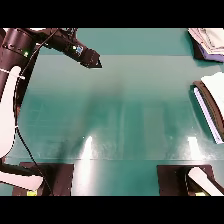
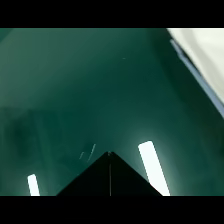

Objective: Fold the shirts.

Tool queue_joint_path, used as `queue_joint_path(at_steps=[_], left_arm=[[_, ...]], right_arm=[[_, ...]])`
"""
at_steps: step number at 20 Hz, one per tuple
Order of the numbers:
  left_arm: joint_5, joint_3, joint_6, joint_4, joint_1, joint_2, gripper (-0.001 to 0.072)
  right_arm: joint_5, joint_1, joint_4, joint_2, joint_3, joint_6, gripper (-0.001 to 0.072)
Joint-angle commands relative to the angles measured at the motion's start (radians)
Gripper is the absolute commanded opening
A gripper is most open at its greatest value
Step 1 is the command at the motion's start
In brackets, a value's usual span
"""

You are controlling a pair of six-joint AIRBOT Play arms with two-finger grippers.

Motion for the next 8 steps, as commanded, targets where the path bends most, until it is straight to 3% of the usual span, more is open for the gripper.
queue_joint_path(at_steps=[1, 8], left_arm=[[0.000, 0.000, 0.001, -0.002, 0.000, 0.000, 0.0026], [0.000, 0.000, 0.001, -0.002, 0.000, 0.000, 0.0026]], right_arm=[[-0.058, 0.190, 0.021, 0.001, 0.039, -0.002, 0.0017], [-0.104, 0.346, 0.020, 0.001, 0.063, -0.002, 0.0017]])
